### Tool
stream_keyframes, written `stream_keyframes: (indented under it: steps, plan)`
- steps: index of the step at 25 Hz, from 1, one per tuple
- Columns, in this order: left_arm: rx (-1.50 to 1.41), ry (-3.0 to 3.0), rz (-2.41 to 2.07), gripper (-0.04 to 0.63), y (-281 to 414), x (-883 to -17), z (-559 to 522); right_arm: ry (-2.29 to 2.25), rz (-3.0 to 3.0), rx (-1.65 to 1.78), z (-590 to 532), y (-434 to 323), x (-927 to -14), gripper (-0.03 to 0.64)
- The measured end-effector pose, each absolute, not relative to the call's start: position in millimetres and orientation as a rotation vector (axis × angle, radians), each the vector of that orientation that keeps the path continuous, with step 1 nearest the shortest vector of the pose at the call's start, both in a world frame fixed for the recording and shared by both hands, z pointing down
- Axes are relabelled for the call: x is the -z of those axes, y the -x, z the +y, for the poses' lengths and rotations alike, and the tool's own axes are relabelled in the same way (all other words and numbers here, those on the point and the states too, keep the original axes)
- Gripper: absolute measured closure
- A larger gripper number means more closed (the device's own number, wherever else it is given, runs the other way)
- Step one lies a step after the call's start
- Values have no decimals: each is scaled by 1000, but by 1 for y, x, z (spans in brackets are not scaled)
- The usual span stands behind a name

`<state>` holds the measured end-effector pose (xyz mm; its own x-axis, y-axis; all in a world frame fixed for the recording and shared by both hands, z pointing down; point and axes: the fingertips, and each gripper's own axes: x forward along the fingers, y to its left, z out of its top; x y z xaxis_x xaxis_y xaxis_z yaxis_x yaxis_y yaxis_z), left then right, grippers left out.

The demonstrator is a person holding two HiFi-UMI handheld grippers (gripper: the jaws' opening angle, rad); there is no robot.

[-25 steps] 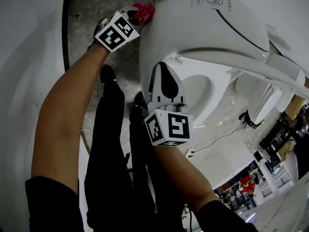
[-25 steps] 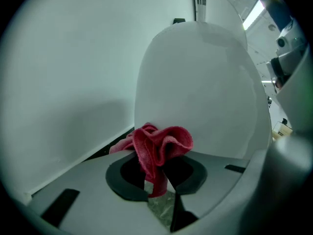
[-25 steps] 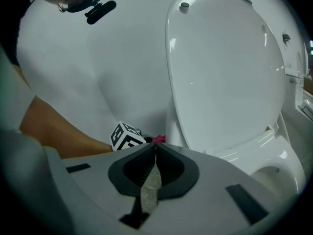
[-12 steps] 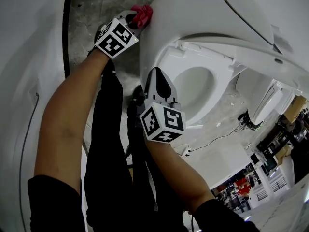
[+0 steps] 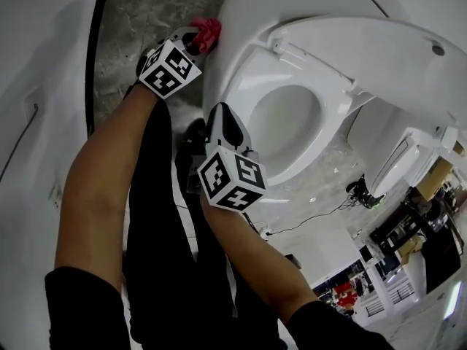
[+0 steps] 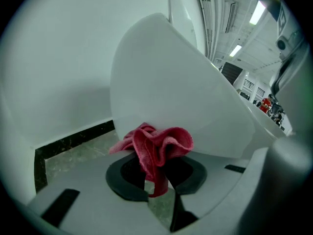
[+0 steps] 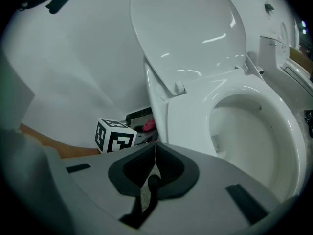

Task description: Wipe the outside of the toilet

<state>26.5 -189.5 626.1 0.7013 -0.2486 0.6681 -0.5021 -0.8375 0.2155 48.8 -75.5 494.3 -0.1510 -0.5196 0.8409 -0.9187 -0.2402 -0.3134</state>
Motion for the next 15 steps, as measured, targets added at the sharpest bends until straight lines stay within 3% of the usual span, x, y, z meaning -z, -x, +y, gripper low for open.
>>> stream_keyframes:
  steps: [15]
  plan:
    - [-875,-2457,-595,511,-24,-660,-54,-1540,-1665,-1414,33,-35,-517,583]
